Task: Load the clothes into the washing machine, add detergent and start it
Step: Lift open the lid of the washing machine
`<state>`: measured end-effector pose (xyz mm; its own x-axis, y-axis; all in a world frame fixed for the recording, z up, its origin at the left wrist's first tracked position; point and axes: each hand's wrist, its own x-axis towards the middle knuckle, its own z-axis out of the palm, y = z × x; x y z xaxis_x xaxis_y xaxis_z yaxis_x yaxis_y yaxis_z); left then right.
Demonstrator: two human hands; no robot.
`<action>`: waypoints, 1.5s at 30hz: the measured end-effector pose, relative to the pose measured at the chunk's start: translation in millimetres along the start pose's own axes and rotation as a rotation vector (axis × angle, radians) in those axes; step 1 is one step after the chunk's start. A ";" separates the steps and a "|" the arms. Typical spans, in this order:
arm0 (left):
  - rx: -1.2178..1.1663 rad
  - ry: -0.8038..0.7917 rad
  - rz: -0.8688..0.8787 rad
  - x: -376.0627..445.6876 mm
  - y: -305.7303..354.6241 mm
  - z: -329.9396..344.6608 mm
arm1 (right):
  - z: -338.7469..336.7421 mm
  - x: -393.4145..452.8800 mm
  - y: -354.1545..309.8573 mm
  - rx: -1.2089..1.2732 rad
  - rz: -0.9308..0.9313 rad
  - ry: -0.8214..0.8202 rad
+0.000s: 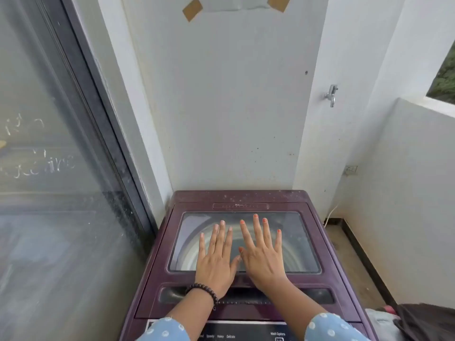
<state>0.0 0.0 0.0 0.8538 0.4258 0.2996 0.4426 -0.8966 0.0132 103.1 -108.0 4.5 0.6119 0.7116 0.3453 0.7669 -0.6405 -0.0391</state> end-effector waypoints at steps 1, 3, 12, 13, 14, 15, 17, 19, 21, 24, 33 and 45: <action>-0.001 0.016 -0.013 -2.5 1.9 2.4 | 0.8 -2.3 0.1 0.014 0.002 0.018; -0.002 -0.006 -0.032 -10.3 6.0 0.5 | -1.5 -9.7 0.1 0.014 -0.009 0.025; 0.009 -0.106 -0.080 -65.4 19.8 6.0 | -2.3 -62.5 -1.0 0.040 -0.027 -0.043; 0.008 -0.113 -0.087 -70.5 20.7 4.0 | -3.0 -67.7 0.1 0.047 -0.034 -0.053; 0.010 -0.122 -0.090 -75.9 21.1 1.4 | -3.6 -73.5 1.7 0.050 -0.043 -0.065; 0.010 -0.131 -0.089 -81.9 21.1 -1.4 | -4.4 -80.2 2.8 0.056 -0.059 -0.080; 0.001 -0.152 -0.088 -94.4 20.5 -2.8 | -4.5 -95.4 5.0 0.054 -0.107 -0.092; -0.022 -0.198 -0.112 -107.5 20.6 -2.5 | -3.6 -111.1 7.4 0.059 -0.157 -0.099; -0.052 -0.252 -0.128 -118.8 22.9 -3.0 | -5.0 -123.1 10.2 0.080 -0.184 -0.096; -0.102 -0.275 -0.091 -128.4 27.1 -8.0 | -11.8 -127.4 13.8 0.103 -0.204 -0.099; -0.132 -0.178 -0.072 -126.3 28.6 -21.3 | -24.3 -125.3 17.3 0.197 -0.221 -0.106; -0.182 -0.090 -0.064 -97.0 16.8 -62.7 | -63.4 -102.8 23.0 0.254 -0.267 -0.060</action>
<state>-92.5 -64.0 31.0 0.8504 0.4841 0.2060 0.4467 -0.8712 0.2035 45.6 -214.1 27.5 0.3886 0.8644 0.3191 0.9198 -0.3437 -0.1892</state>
